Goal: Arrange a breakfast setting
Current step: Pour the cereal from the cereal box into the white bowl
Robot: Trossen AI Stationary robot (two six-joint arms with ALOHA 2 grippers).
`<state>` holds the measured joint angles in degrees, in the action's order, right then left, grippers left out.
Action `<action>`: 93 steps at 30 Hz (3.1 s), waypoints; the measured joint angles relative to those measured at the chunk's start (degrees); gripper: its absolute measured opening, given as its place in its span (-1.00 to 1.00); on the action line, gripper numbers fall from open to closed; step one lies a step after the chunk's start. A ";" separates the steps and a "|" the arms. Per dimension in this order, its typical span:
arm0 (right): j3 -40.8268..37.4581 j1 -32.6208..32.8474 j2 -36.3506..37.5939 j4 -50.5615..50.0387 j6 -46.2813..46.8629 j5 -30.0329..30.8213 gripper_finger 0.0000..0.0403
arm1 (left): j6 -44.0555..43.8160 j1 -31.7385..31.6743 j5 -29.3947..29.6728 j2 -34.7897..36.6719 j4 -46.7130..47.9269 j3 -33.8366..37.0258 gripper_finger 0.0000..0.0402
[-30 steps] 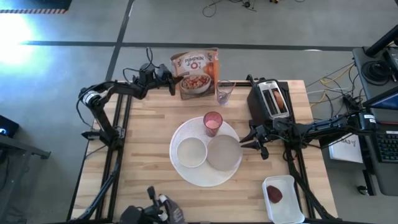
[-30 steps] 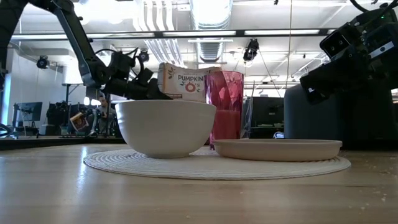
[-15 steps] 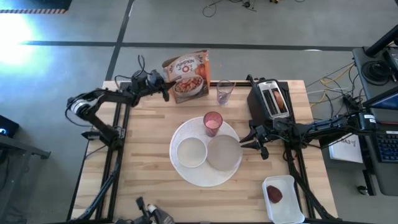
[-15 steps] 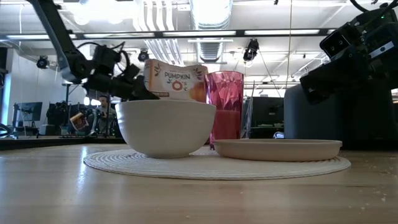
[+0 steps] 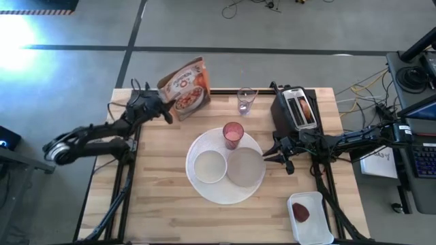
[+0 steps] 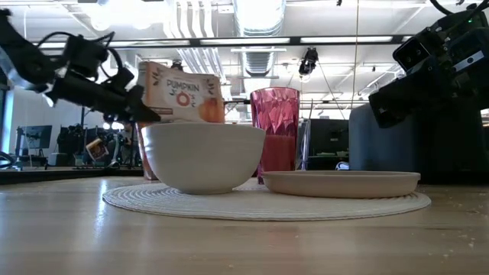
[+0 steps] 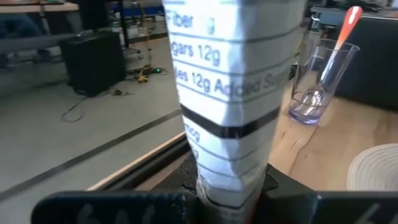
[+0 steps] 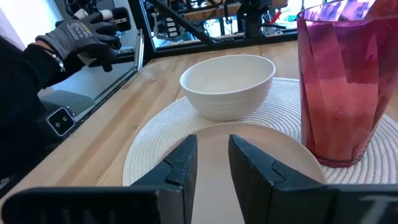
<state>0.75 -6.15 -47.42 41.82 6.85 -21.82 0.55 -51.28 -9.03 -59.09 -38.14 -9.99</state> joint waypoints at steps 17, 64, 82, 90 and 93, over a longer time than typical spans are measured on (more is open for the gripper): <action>0.00 0.00 0.00 0.00 0.00 0.00 -0.60 | -5.79 10.74 16.19 14.09 32.15 -7.05 -0.85; 0.00 0.00 0.00 0.00 0.00 0.00 -0.58 | -13.46 22.72 12.33 28.07 72.37 -23.16 -0.90; 0.00 0.00 0.00 0.00 0.00 0.00 -0.63 | -7.09 26.28 10.13 27.24 93.52 -40.84 -0.98; 0.00 -0.01 0.00 0.00 0.00 0.00 -0.58 | -5.51 26.38 -2.72 26.20 102.18 -48.45 -0.98; 0.00 0.01 0.00 0.00 0.00 0.00 -0.57 | -3.58 26.37 -7.82 25.63 105.03 -50.14 -0.98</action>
<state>0.75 -6.14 -47.42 41.82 6.85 -21.82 -3.03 -24.91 -16.85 -33.46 66.90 -60.13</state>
